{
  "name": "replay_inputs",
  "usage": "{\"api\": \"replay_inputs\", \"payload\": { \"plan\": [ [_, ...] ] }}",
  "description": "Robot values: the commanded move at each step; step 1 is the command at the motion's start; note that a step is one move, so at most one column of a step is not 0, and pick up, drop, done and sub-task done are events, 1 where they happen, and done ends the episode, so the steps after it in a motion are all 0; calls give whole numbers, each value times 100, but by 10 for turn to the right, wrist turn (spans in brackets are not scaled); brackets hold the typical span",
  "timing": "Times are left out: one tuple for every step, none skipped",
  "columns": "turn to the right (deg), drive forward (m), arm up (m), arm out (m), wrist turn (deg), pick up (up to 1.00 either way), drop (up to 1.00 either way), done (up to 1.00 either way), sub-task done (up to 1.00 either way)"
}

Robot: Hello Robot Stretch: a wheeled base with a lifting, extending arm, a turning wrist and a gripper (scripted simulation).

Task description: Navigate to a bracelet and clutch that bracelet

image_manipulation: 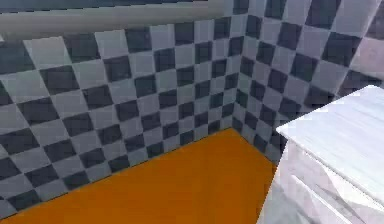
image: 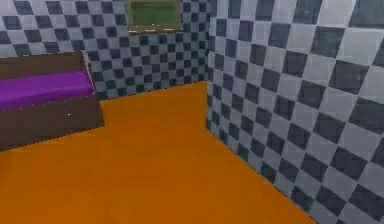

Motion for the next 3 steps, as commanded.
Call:
{"api": "replay_inputs", "payload": {
  "plan": [
    [450,0,0,0,0,0,0,0,0],
    [450,0,0,0,0,0,0,0,0],
    [450,0,0,0,0,0,0,0,0]
  ]
}}
